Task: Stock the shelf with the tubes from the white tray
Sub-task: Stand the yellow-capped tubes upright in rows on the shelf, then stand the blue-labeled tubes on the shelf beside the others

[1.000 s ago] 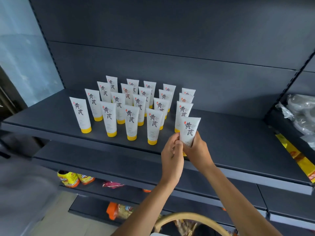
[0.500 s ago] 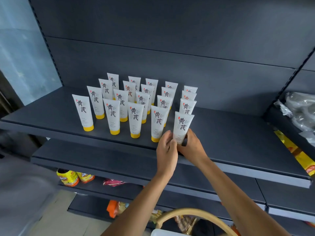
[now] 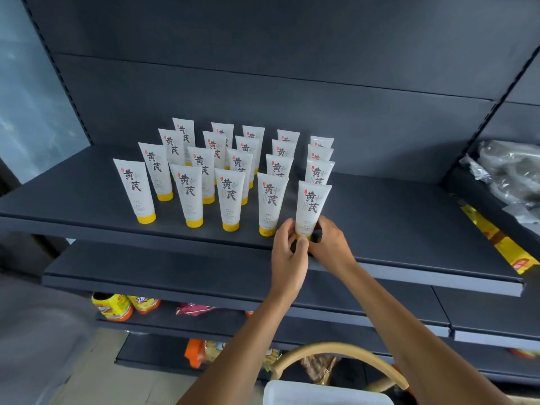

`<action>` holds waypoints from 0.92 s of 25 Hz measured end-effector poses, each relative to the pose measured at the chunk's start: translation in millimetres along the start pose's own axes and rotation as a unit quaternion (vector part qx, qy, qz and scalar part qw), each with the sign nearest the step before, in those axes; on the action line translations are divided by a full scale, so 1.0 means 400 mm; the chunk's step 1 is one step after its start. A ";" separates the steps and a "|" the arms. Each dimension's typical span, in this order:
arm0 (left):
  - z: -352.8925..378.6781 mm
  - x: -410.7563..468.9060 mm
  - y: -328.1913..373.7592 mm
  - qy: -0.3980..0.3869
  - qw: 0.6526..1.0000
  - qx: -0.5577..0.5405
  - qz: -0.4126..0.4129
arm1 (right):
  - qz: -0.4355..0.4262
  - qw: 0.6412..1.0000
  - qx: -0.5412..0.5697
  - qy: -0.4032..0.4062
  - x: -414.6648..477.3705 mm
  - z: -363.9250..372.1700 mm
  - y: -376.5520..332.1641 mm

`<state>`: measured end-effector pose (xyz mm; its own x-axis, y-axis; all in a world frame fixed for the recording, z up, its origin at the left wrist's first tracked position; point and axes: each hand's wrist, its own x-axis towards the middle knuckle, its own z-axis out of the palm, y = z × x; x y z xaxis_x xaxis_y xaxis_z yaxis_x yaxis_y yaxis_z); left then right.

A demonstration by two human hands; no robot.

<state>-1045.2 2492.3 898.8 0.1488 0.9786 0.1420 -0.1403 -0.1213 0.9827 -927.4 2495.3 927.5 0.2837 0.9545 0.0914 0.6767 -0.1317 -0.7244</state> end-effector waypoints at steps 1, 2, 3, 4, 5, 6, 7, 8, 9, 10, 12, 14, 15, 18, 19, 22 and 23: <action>-0.001 0.002 0.001 -0.003 1.000 0.001 0.000 | 0.002 1.000 0.001 0.003 0.000 0.000 0.001; -0.002 0.003 0.001 -0.007 1.000 0.003 0.003 | 0.007 1.000 0.001 0.008 -0.003 -0.001 0.000; -0.004 0.005 0.001 -0.010 1.000 0.008 0.009 | 0.011 1.000 0.000 0.013 -0.005 -0.001 0.000; -0.005 0.007 -0.002 -0.013 1.000 0.010 0.014 | 0.013 1.000 -0.001 0.018 -0.007 -0.001 -0.002; -0.005 0.008 -0.003 -0.017 1.000 0.010 0.015 | 0.015 1.000 -0.001 0.021 -0.008 -0.001 0.000; -0.004 0.010 -0.006 -0.022 1.000 0.009 0.016 | 0.014 1.000 -0.003 0.025 -0.010 -0.001 -0.001; -0.003 0.011 -0.008 -0.026 0.999 0.009 0.016 | 0.011 1.000 -0.007 0.028 -0.011 0.001 -0.002; -0.004 0.011 -0.009 -0.028 0.999 0.008 0.016 | 0.012 0.999 -0.009 0.030 -0.013 0.003 -0.002; -0.002 0.012 -0.006 -0.028 0.999 0.008 0.013 | 0.015 0.999 -0.008 0.030 -0.013 0.003 0.000; -0.002 0.010 -0.002 -0.029 1.000 0.006 0.010 | 0.020 0.999 -0.002 0.027 -0.014 0.003 0.003; -0.002 -0.002 0.014 -0.027 1.000 -0.002 0.005 | 0.026 0.999 0.014 0.027 -0.024 -0.006 0.004; -0.012 -0.041 0.028 0.003 1.000 -0.020 -0.007 | 0.012 0.998 0.018 0.061 -0.051 -0.018 0.014; -0.021 -0.072 0.026 0.025 0.999 -0.032 -0.019 | -0.001 0.997 0.023 0.078 -0.077 -0.025 0.027; -0.038 -0.208 -0.029 0.076 0.997 -0.027 0.006 | -0.033 0.992 0.056 0.107 -0.203 -0.051 0.103; -0.043 -0.258 -0.053 0.086 0.996 -0.013 0.015 | -0.036 0.991 0.060 0.112 -0.255 -0.059 0.139; -0.039 -0.405 -0.150 0.102 0.994 0.023 -0.040 | -0.009 0.996 0.064 0.068 -0.410 -0.079 0.287; -0.032 -0.457 -0.190 0.112 0.990 0.031 -0.075 | 0.012 0.997 0.058 0.049 -0.461 -0.083 0.350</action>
<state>-1074.4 2324.6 796.6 -0.0577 0.9979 -0.0286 -0.0707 0.0245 0.9972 -862.2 2292.1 831.9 0.3686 0.9198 0.1349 0.5877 -0.1181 -0.8004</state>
